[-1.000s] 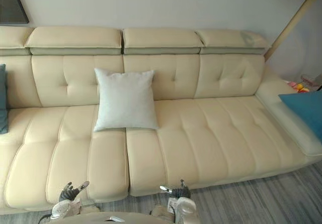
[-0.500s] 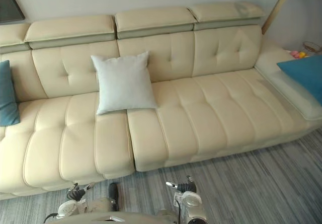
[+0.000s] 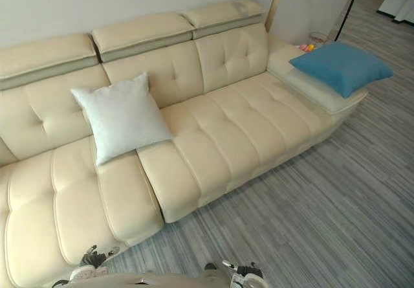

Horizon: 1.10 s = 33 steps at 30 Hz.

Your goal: Pick up cushions and gather them together orderly.

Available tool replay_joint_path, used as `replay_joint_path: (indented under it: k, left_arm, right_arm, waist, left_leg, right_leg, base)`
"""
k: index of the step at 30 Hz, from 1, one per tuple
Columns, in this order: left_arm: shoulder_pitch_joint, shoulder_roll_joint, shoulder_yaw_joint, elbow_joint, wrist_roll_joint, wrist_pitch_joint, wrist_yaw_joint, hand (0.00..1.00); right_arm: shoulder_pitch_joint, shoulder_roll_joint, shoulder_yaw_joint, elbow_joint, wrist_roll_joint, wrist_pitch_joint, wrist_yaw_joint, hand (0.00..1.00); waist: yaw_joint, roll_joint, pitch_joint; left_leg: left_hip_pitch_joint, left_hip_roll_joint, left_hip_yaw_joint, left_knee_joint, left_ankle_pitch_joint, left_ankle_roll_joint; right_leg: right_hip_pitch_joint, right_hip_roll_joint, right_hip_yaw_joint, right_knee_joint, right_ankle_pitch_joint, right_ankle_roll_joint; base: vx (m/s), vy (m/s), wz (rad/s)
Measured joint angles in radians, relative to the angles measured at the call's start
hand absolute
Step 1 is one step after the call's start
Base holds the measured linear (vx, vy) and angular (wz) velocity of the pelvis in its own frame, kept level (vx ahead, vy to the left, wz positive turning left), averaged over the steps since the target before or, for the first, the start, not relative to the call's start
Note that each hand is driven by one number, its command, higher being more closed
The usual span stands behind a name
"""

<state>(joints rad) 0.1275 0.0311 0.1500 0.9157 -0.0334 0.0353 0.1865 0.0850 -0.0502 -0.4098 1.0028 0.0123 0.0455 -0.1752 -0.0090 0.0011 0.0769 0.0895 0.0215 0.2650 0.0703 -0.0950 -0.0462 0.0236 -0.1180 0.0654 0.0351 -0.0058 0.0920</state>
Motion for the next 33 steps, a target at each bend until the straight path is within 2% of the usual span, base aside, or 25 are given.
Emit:
replay_joint_path:
  k: [2,7,8,9,10,11,12,13,14,15,17,18,19,20,21,22,24,26,27,28,29,30,31,32,33]
  left_arm:
    - [-0.003,-0.002,-0.005,0.003,0.016,0.003,-0.016,0.0]
    - [-0.041,-0.003,-0.017,0.009,0.028,0.003,-0.02,0.0]
    - [-0.046,-0.005,-0.021,0.003,0.039,0.002,-0.021,0.0]
    - [-0.047,-0.002,-0.023,-0.007,0.039,0.002,-0.021,0.0]
    - [-0.053,0.003,-0.027,-0.02,0.04,0.002,-0.021,0.0]
    - [-0.067,0.006,-0.042,-0.036,0.041,0.001,-0.023,0.0]
    - [-0.064,0.006,-0.054,-0.051,0.043,-0.001,-0.027,0.0]
    - [-0.059,0.013,-0.057,-0.062,0.048,-0.005,-0.028,0.0]
    - [-0.056,0.017,-0.059,-0.061,0.048,-0.006,-0.032,0.0]
    - [-0.057,0.018,-0.058,-0.061,0.048,-0.007,-0.039,0.0]
    - [-0.058,0.019,-0.059,-0.061,0.048,-0.008,-0.046,0.0]
    - [-0.055,0.017,-0.055,-0.062,0.048,-0.008,-0.051,0.0]
    - [-0.031,0.01,-0.049,-0.06,0.047,-0.008,-0.058,0.0]
    - [-0.025,0.005,-0.046,-0.06,0.047,-0.008,-0.062,0.0]
    - [-0.01,-0.022,-0.033,-0.071,0.032,-0.008,-0.066,0.0]
    - [-0.003,-0.026,-0.029,-0.078,0.033,-0.008,-0.065,0.0]
    - [0.001,-0.029,-0.029,-0.096,0.016,-0.014,-0.065,0.0]
    - [0.008,-0.039,-0.022,-0.121,0.014,-0.017,-0.062,0.0]
    - [0.006,-0.049,-0.012,-0.133,0.004,-0.021,-0.059,0.0]
    - [0.006,-0.051,-0.011,-0.138,-0.001,-0.021,-0.058,0.0]
    - [0.005,-0.054,-0.008,-0.146,-0.004,-0.02,-0.057,0.0]
    - [0.015,-0.08,0.005,-0.137,-0.004,-0.022,-0.049,0.0]
    - [0.011,-0.082,0.003,-0.133,-0.004,-0.023,-0.045,0.0]
    - [0.003,-0.04,0.017,-0.14,-0.018,-0.022,-0.039,0.0]
    - [-0.017,-0.04,0.025,-0.121,-0.022,-0.017,-0.036,0.0]
  right_arm:
    - [-0.012,0.001,-0.02,0.0,0.002,0.0,0.001,0.0]
    - [-0.029,0.001,-0.023,-0.002,0.032,-0.003,0.002,0.0]
    - [-0.043,-0.002,-0.011,-0.001,0.031,-0.004,0.002,0.0]
    - [-0.051,-0.001,0.003,-0.002,0.03,-0.004,0.002,0.0]
    - [-0.068,0.003,0.01,-0.004,0.029,-0.005,0.004,0.0]
    - [-0.068,-0.006,0.003,-0.002,0.028,-0.002,0.005,0.0]
    - [-0.067,-0.009,-0.004,-0.004,0.029,-0.002,0.006,0.0]
    - [-0.055,-0.014,-0.003,-0.004,0.027,-0.003,0.005,0.0]
    - [-0.054,-0.025,0.005,-0.004,0.027,-0.004,0.011,0.0]
    - [-0.056,-0.031,0.005,-0.004,0.028,-0.004,0.015,0.0]
    - [-0.06,-0.036,0.008,-0.003,0.03,-0.003,0.021,0.0]
    - [-0.06,-0.037,0.012,-0.003,0.031,-0.003,0.022,0.0]
    - [-0.059,-0.037,0.026,-0.004,0.032,-0.003,0.022,0.0]
    - [-0.06,-0.036,0.033,-0.004,0.032,-0.003,0.022,0.0]
    - [-0.069,-0.046,0.052,-0.006,0.034,-0.003,0.022,0.0]
    - [-0.069,-0.047,0.052,-0.006,0.034,-0.002,0.021,0.0]
    - [-0.069,-0.037,0.053,-0.005,0.033,0.002,0.021,0.0]
    - [-0.072,-0.036,0.057,-0.006,0.034,0.003,0.021,0.0]
    - [-0.083,-0.035,0.058,-0.008,0.034,0.003,0.021,0.0]
    - [-0.084,-0.036,0.06,-0.011,0.034,0.002,0.021,0.0]
    - [-0.087,-0.037,0.07,-0.021,0.035,0.002,0.02,0.0]
    - [-0.1,-0.052,0.073,-0.06,0.041,-0.003,0.02,0.0]
    - [-0.109,-0.044,0.077,-0.066,0.041,-0.002,0.018,0.0]
    - [-0.099,-0.011,0.082,-0.069,0.05,-0.006,0.02,0.0]
    - [-0.101,-0.015,0.08,-0.054,0.062,-0.004,0.02,0.0]
  waist:
    - [-0.003,0.015,-0.007]
    - [-0.008,0.018,0.009]
    - [-0.004,0.026,0.019]
    - [0.001,0.038,0.027]
    - [-0.005,0.032,0.034]
    - [-0.007,0.048,0.049]
    - [-0.007,0.054,0.053]
    - [-0.005,0.049,0.051]
    - [-0.007,0.063,0.05]
    - [-0.007,0.067,0.053]
    - [-0.005,0.072,0.065]
    - [0.003,0.069,0.068]
    - [0.012,0.07,0.073]
    - [0.018,0.07,0.08]
    - [0.041,0.072,0.091]
    - [0.045,0.073,0.091]
    - [0.058,0.069,0.097]
    - [0.073,0.068,0.098]
    - [0.098,0.07,0.098]
    - [0.1,0.07,0.098]
    - [0.106,0.073,0.098]
    - [0.134,0.152,0.082]
    - [0.147,0.154,0.09]
    - [0.136,0.084,0.108]
    - [0.131,0.1,0.118]
  left_leg:
    - [0.008,0.017,0.047,-0.021,0.0,0.001]
    - [0.027,0.051,0.171,-0.016,-0.023,0.009]
    - [0.031,0.069,0.232,-0.013,-0.026,0.013]
    - [0.029,0.084,0.258,-0.009,-0.027,0.015]
    - [0.03,0.084,0.299,-0.006,-0.031,0.018]
    - [0.048,0.086,0.347,-0.005,-0.034,0.015]
    - [0.062,0.089,0.37,-0.004,-0.035,0.013]
    - [0.083,0.082,0.393,-0.001,-0.044,-0.002]
    - [0.092,0.085,0.397,0.0,-0.045,-0.008]
    - [0.098,0.09,0.397,0.01,-0.044,-0.011]
    - [0.081,0.129,0.395,0.122,-0.067,-0.043]
    - [0.022,0.193,0.373,0.325,-0.085,-0.04]
    - [-0.037,0.245,0.317,0.499,-0.067,0.01]
    - [-0.064,0.26,0.277,0.578,-0.05,0.04]
    - [-0.14,0.25,0.135,0.706,-0.066,0.03]
    - [-0.16,0.237,0.099,0.721,-0.083,0.027]
    - [-0.24,0.183,0.029,0.708,-0.141,0.024]
    - [-0.289,0.166,0.02,0.652,-0.146,0.029]
    - [-0.317,0.14,-0.005,0.522,-0.14,0.02]
    - [-0.316,0.128,-0.016,0.466,-0.139,0.019]
    - [-0.319,0.111,-0.036,0.34,-0.138,0.015]
    - [-0.323,0.164,-0.09,0.189,-0.063,-0.018]
    - [-0.332,0.178,-0.089,0.212,-0.034,-0.021]
    - [-0.336,0.124,-0.091,0.262,-0.034,-0.022]
    - [-0.339,0.129,-0.116,0.302,-0.038,-0.016]
  right_leg:
    - [-0.017,0.026,0.044,-0.029,0.029,-0.017]
    - [-0.083,0.088,0.152,-0.031,0.093,-0.041]
    - [-0.115,0.118,0.104,-0.039,0.155,-0.06]
    - [-0.124,0.126,0.04,-0.052,0.171,-0.098]
    - [-0.132,0.105,-0.15,-0.034,0.103,-0.162]
    - [-0.145,0.051,-0.39,0.027,0.028,-0.165]
    - [-0.143,0.028,-0.48,0.053,0.018,-0.168]
    - [-0.129,0.014,-0.515,0.064,0.047,-0.144]
    - [-0.125,0.039,-0.456,0.047,0.068,-0.101]
    - [-0.126,0.047,-0.44,0.038,0.066,-0.104]
    - [-0.137,0.064,-0.397,0.036,0.052,-0.111]
    - [-0.139,0.086,-0.352,0.038,0.048,-0.115]
    - [-0.134,0.106,-0.318,0.04,0.041,-0.127]
    - [-0.127,0.112,-0.294,0.043,0.036,-0.134]
    - [-0.123,0.133,-0.224,0.053,0.031,-0.142]
    - [-0.122,0.138,-0.201,0.052,0.031,-0.143]
    - [-0.089,0.145,-0.133,0.02,0.03,-0.143]
    - [-0.078,0.155,-0.079,0.006,0.03,-0.144]
    - [-0.079,0.161,-0.041,-0.009,0.029,-0.15]
    - [-0.078,0.162,-0.031,-0.019,0.029,-0.153]
    - [-0.074,0.17,-0.009,-0.049,0.029,-0.158]
    - [-0.094,0.255,0.004,0.017,-0.012,-0.186]
    - [-0.144,0.253,-0.002,0.164,-0.033,-0.196]
    - [-0.137,0.206,0.052,0.246,-0.153,-0.131]
    - [-0.133,0.209,0.047,0.257,-0.189,-0.142]
  base:
    - [0.1,-0.053,-0.66]
    - [0.02,-0.038,-1.08]
    - [-0.02,-0.051,-1.63]
    - [-0.01,-0.073,-1.66]
    - [0.0,-0.133,-1.37]
    - [-0.01,-0.117,-1.17]
    - [-0.02,-0.089,-1.12]
    - [-0.01,-0.047,-1.05]
    - [0.0,-0.076,-1.01]
    - [0.02,-0.138,-0.94]
    - [0.0,-0.141,-0.84]
    - [-0.03,-0.178,-1.07]
    - [-0.01,-0.197,-1.15]
    - [0.03,-0.097,-1.46]
    - [0.03,-0.011,-1.25]
    - [0.06,0.028,-1.37]
    - [0.09,-0.002,-1.02]
    - [0.06,0.02,-0.94]
    - [0.05,0.065,-0.87]
    - [0.06,0.106,-1.1]
    - [0.1,0.1,-1.3]
    - [0.14,0.108,-1.43]
    - [0.23,0.099,-1.1]
    - [0.22,0.065,-0.32]
    - [0.24,0.107,-0.17]
